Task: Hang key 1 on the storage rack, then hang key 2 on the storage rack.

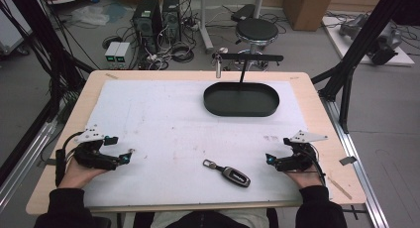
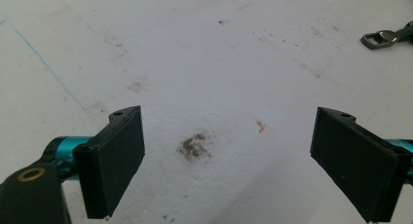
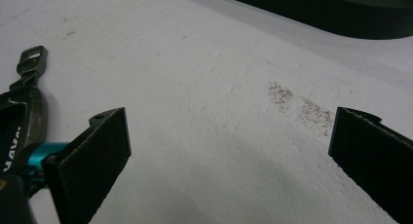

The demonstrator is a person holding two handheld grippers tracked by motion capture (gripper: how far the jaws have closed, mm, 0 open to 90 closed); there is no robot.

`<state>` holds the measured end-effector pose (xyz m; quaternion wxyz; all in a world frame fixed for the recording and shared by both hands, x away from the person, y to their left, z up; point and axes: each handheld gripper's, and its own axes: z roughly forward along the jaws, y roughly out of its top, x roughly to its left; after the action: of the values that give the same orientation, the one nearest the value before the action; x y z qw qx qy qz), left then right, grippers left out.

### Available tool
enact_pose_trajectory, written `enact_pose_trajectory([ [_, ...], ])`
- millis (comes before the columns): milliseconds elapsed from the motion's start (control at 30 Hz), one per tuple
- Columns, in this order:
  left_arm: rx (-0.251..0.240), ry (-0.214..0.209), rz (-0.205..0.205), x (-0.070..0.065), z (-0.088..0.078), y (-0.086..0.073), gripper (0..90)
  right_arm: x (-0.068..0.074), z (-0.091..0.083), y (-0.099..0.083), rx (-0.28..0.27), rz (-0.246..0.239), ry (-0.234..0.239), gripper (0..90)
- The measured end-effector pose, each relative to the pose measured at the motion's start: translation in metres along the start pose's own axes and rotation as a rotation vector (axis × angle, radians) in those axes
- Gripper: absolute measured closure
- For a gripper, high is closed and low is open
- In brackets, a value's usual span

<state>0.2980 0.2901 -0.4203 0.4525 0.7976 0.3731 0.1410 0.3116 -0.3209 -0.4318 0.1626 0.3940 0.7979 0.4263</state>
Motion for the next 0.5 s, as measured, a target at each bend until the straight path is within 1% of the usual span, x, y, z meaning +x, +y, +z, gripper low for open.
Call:
enact_pose_trajectory([
  [100, 0.007, 0.003, 0.004, 0.0, -0.001, -0.004, 12.8, 0.001, 0.002, 0.001, 0.009, -0.006, 0.006, 0.9],
  [200, 0.002, 0.008, 0.001, -0.002, 0.0, -0.005, 12.7, 0.003, 0.003, 0.003, 0.013, -0.006, 0.018, 0.8],
  [267, 0.001, 0.01, 0.002, -0.002, -0.001, -0.004, 12.7, 0.005, 0.005, 0.005, 0.014, -0.007, 0.043, 0.8],
  [433, -0.001, 0.018, 0.008, -0.003, -0.002, -0.006, 12.7, 0.019, 0.013, 0.016, 0.031, -0.055, 0.067, 0.8],
  [500, 0.005, 0.019, 0.009, -0.003, -0.002, -0.008, 12.7, 0.025, 0.017, 0.02, 0.037, -0.065, 0.078, 0.8],
])
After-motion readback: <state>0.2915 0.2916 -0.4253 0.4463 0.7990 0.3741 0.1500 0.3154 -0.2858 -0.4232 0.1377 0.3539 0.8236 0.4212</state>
